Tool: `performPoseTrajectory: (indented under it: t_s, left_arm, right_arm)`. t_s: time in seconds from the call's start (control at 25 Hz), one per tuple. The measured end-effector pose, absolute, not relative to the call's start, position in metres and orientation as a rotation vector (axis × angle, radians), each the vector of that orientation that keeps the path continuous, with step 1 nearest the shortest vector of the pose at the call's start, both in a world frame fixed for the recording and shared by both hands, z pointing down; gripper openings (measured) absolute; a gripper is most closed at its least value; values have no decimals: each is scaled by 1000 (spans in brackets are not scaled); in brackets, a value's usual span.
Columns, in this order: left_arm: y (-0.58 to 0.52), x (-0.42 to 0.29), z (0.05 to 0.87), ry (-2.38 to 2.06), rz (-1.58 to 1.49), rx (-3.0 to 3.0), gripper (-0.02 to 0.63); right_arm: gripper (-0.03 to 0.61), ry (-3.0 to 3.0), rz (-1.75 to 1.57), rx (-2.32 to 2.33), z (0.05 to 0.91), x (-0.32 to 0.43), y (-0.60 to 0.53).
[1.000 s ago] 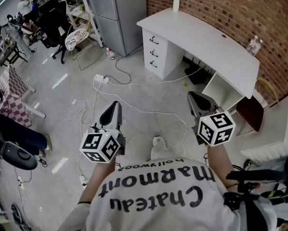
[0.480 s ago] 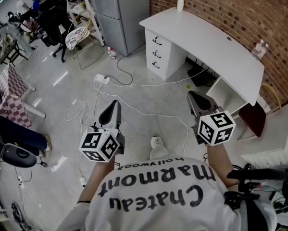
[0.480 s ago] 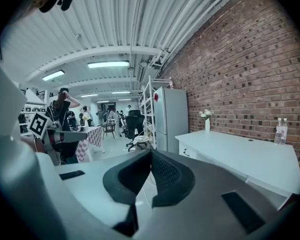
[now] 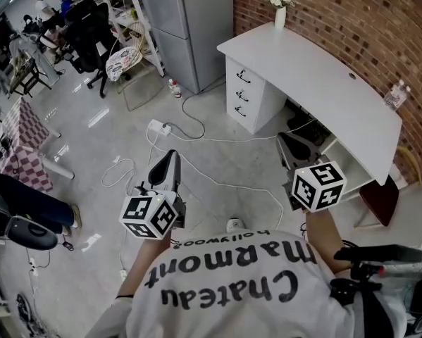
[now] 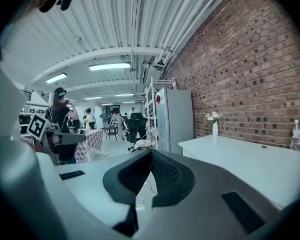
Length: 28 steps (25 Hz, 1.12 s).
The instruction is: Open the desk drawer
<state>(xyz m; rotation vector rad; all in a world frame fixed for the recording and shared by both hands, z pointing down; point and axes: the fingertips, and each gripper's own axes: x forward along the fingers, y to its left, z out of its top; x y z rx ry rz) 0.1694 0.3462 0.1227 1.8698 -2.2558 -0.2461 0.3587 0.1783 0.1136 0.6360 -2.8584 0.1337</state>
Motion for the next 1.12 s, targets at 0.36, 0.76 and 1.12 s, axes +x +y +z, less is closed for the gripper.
performPoseTrajectory:
  t_s: [0.36, 0.76, 1.12]
  left_arm:
    - [274, 139, 121, -2297, -259, 1843, 15]
    - [219, 124, 140, -2295, -267, 1824, 15]
    - [193, 86, 159, -2261, -274, 1780, 15]
  right_arm:
    - [11, -2879, 138, 581, 115, 322, 101]
    - [11, -2847, 169, 549, 141, 303, 44]
    - [11, -2795, 206, 542, 161, 267, 13]
